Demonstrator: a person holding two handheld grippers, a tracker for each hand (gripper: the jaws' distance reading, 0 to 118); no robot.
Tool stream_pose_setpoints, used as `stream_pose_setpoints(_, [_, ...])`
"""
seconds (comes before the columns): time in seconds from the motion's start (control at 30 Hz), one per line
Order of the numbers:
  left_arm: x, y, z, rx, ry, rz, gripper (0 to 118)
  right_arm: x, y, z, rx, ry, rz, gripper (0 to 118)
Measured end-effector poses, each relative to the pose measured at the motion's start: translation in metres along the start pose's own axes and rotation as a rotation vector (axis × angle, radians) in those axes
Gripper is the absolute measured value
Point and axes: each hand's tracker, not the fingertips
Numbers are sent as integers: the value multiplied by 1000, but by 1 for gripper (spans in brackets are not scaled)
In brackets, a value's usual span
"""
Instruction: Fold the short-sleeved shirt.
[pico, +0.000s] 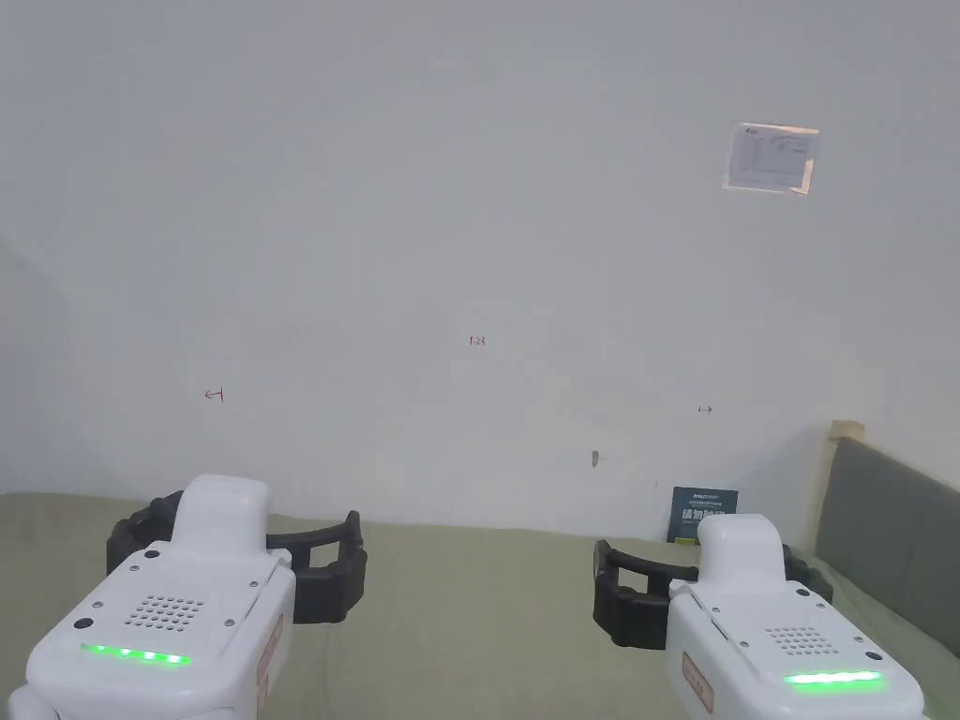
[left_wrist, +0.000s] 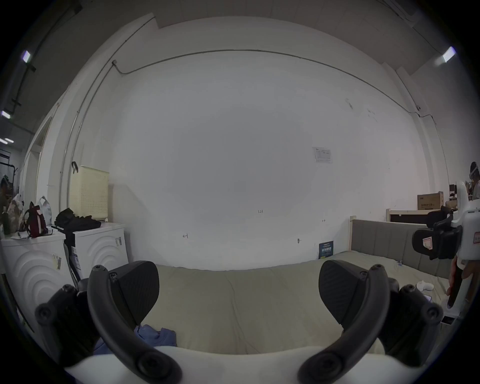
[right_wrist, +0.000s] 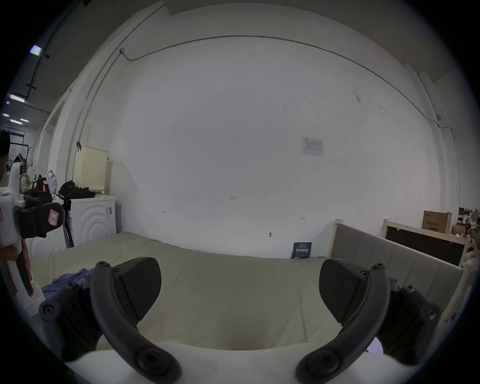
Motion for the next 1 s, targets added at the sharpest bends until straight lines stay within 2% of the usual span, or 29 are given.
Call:
stream_pose_setpoints(0.17, [5,-3,1,-12,-4,-15,117,-3,1,3,0,13,29,117])
stream_pose_setpoints(0.2, [6,-4,2,-11,-7,-19,104,-4,1,3,-6,23,35,106])
stream_pose_setpoints(0.23, [7,-4,2,-10,-11,-21,76,-5,1,3,-6,23,37,87])
stream_pose_setpoints(0.27, [8,-4,2,-8,-3,-25,32,-6,0,5,-2,18,42,55])
stream_pose_setpoints(0.3, [10,-5,2,-5,14,-26,5,-6,0,5,3,5,45,1])
stream_pose_setpoints(0.37, [8,-7,2,2,24,2,5,-5,-3,3,4,0,30,0])
stream_pose_setpoints(0.43, [9,-8,0,-41,-40,18,5,-2,-4,3,-12,22,-4,0])
stream_pose_setpoints(0.53, [13,-9,1,-13,-24,-30,5,-2,-7,3,-5,-1,11,0])
stream_pose_setpoints(0.77, [8,-12,2,-21,-29,6,5,1,-9,2,-25,14,-13,0])
stream_pose_setpoints(0.87, [-1,-16,7,-26,-31,13,5,-8,-11,3,-27,42,-10,0])
stream_pose_setpoints(1.0, [-28,-21,25,-21,1,0,5,-37,-16,-4,-23,90,-51,0])
